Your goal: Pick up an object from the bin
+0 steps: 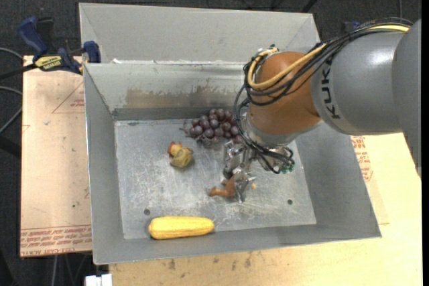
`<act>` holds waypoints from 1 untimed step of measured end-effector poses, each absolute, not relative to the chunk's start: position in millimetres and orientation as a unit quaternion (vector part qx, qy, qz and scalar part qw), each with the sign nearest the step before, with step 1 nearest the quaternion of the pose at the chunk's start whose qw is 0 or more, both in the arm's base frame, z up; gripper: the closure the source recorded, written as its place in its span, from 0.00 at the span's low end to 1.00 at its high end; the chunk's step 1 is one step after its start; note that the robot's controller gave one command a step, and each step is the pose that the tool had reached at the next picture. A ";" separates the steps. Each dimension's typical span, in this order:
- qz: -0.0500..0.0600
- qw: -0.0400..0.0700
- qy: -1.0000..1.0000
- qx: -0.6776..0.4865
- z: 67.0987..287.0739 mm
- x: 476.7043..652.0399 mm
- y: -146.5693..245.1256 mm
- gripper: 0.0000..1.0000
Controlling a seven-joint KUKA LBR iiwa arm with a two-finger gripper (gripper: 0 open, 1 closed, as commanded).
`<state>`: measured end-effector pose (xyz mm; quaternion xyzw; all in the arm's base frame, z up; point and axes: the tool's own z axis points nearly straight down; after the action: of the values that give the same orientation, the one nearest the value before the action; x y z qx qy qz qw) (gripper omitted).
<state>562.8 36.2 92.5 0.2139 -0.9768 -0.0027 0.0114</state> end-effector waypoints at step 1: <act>-0.001 -0.006 -0.977 0.214 83.5 565.5 36.3 0.00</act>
Offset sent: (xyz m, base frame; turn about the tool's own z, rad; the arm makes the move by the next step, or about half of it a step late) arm 0.0000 0.0000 0.0000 0.0000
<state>565.5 36.3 83.5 0.2143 -0.9768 -0.0011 -0.0055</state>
